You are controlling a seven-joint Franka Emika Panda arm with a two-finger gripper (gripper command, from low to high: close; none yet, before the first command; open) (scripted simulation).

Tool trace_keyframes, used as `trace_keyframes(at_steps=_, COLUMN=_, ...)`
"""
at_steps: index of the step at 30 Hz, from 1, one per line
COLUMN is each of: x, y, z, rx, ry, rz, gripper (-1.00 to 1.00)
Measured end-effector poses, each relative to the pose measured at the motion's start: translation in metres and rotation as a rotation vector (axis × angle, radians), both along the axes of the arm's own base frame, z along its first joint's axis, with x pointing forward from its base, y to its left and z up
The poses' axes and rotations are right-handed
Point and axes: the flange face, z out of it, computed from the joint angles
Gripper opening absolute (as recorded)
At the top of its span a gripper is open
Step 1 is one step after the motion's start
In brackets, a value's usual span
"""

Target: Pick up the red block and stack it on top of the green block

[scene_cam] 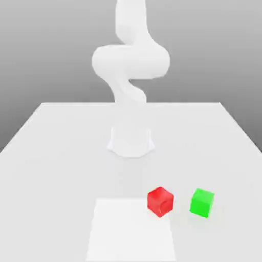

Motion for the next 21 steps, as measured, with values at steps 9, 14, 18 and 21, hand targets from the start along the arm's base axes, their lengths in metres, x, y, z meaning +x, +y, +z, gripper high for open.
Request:
trace_keyframes(at_steps=9, x=0.048, y=0.042, z=-0.224, rx=-0.12, ry=0.327, rz=0.265, gripper=0.0)
trace_keyframes(at_steps=14, x=0.02, y=0.062, z=-0.351, rx=-0.188, ry=0.517, rz=0.437, gripper=0.0)
trace_keyframes(at_steps=18, x=-0.025, y=0.071, z=-0.446, rx=-0.238, ry=0.666, rz=0.578, gripper=0.0)
trace_keyframes(at_steps=21, x=-0.032, y=0.072, z=-0.481, rx=-0.245, ry=0.687, rz=0.599, gripper=0.0)
